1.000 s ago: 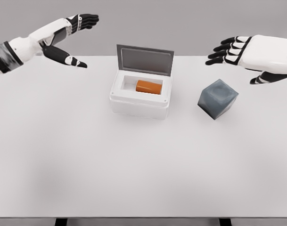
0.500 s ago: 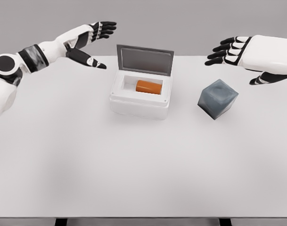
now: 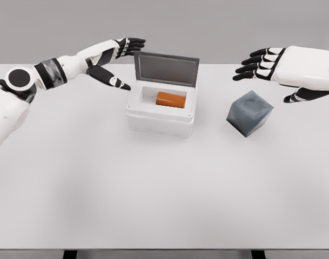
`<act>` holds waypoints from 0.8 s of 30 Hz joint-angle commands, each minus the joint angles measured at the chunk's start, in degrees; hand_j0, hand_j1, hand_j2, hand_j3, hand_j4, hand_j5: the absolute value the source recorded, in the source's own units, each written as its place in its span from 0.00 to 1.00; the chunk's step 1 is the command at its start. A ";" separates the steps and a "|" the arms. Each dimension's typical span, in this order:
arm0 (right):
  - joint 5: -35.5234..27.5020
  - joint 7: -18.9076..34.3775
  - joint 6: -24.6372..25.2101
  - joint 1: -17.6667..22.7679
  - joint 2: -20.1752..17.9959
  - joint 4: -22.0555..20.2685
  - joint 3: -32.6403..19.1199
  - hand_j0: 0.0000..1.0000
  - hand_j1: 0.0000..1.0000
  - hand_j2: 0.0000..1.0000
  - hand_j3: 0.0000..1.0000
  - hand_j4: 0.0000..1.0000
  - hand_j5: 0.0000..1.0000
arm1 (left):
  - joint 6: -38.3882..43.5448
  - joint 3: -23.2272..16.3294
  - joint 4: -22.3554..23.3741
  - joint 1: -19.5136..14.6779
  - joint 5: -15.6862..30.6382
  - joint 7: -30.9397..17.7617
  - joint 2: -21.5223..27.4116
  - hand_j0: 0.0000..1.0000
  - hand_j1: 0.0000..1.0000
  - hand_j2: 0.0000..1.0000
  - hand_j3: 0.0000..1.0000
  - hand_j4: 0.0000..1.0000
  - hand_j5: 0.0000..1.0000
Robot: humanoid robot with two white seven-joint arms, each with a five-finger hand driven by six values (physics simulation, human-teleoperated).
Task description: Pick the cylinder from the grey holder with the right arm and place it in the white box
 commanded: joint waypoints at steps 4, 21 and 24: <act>-1.13 -0.03 0.16 0.44 0.38 -0.03 0.10 1.00 1.00 1.00 1.00 1.00 1.00 | -0.14 -0.33 -1.34 0.09 0.42 0.00 0.68 1.00 1.00 1.00 1.00 1.00 1.00; -1.21 -0.03 0.16 0.18 -1.29 -0.03 -0.07 1.00 1.00 1.00 1.00 1.00 1.00 | -1.81 0.11 -12.76 0.53 6.04 0.00 11.92 1.00 1.00 1.00 1.00 1.00 1.00; -1.21 -0.03 0.16 0.18 -1.73 -0.03 -0.07 1.00 1.00 1.00 1.00 1.00 1.00 | -2.16 -0.07 -23.13 2.37 7.62 0.00 20.80 1.00 1.00 1.00 1.00 1.00 1.00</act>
